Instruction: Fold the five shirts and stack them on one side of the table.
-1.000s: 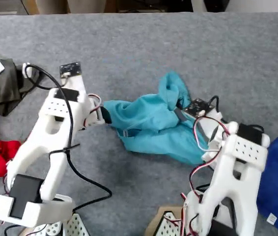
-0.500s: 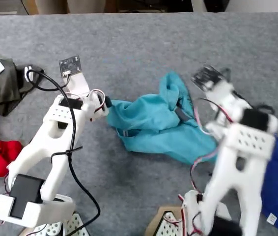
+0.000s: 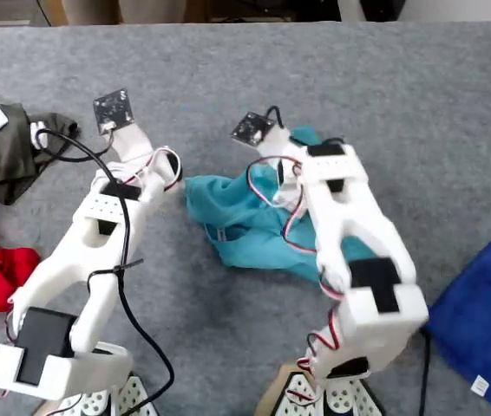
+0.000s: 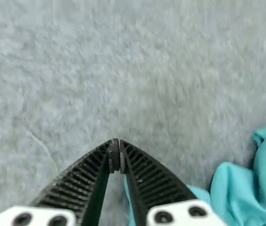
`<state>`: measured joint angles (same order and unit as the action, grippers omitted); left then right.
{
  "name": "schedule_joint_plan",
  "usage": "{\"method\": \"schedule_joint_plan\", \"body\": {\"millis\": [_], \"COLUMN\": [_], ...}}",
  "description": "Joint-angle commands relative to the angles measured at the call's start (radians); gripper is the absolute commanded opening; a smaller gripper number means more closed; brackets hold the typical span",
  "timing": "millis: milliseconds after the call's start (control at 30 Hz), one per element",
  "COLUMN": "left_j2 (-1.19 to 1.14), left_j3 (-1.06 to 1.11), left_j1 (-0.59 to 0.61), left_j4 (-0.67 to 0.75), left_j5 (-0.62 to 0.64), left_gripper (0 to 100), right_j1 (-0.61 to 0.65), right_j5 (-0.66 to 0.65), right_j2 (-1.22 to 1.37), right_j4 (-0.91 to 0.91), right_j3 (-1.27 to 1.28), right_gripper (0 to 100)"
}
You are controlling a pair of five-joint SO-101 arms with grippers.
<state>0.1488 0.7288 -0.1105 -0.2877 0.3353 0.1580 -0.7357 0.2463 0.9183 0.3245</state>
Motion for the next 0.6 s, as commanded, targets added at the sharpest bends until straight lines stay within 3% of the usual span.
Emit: {"method": "schedule_joint_plan", "body": {"millis": [0,133,300,567], "left_j2": [-0.036,-0.159,-0.318,-0.587], "left_j3": [-0.081,-0.195,-0.393,-0.767], "left_j1": [0.025,0.017,0.038,-0.021], "left_j4": [0.04,0.026,-0.089,-0.319], "left_j5": [0.005,0.011,0.12,0.213], "left_gripper": [2,2,2,2], "right_j1": [0.005,-0.033,-0.171,-0.394], "right_j5": [0.029,0.086,0.158,0.459], "right_j2": [0.061,0.111,0.231,0.542], "right_j4": [0.046,0.061,0.06,0.069], "right_j3": [-0.176,-0.355,-0.578,-0.98], "right_gripper": [0.0,0.5,0.5,0.8]}}
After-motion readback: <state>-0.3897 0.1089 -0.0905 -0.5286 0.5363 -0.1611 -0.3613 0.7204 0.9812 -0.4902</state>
